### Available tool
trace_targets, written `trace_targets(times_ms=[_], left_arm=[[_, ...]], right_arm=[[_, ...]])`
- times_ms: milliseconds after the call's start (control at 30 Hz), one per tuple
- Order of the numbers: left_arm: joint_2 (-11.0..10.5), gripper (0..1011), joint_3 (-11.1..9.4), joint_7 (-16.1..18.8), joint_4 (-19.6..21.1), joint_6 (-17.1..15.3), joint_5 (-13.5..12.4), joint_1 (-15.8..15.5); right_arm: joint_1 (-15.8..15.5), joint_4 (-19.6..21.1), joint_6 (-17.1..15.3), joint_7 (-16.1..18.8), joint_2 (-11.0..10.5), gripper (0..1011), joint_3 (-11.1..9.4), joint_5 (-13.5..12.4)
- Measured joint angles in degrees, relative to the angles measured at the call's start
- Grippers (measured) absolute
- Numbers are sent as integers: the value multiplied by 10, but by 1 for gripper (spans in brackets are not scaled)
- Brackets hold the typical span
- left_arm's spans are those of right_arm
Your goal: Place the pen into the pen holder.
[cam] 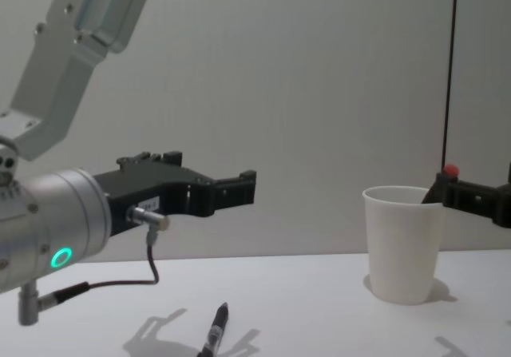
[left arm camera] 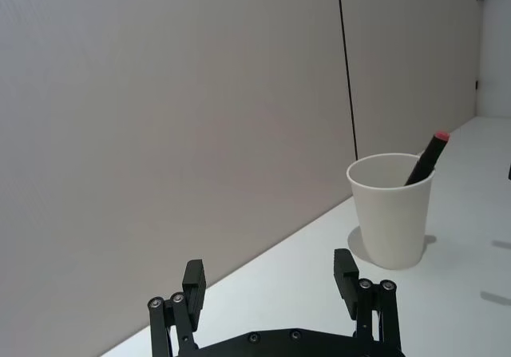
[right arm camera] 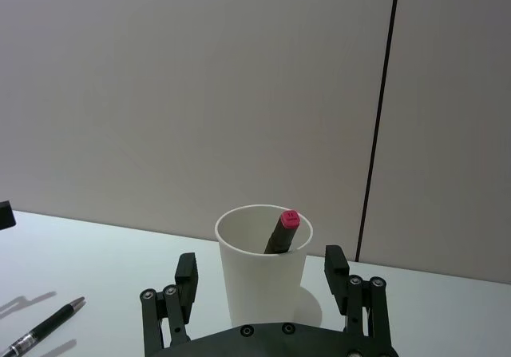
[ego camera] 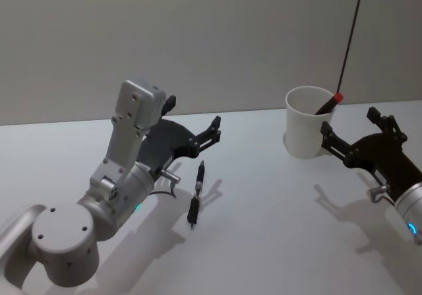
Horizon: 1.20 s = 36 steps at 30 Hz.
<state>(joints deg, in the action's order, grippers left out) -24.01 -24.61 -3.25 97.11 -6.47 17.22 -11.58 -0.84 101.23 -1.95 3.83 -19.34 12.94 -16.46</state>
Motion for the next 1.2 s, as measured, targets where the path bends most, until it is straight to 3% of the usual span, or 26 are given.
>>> trace_targets(times_ms=[633,933,1200], left_arm=[[-43,1001,6,-6,70,-89,51,53],[-47,1001,1,-2,87,-130,62,66],[-36,1001,-5,7,90,-167,64,69]], right_arm=[[0,0,0,0,0,1001,0,0],[0,0,0,0,0,1001,0,0],[0,0,0,0,0,1001,0,0]])
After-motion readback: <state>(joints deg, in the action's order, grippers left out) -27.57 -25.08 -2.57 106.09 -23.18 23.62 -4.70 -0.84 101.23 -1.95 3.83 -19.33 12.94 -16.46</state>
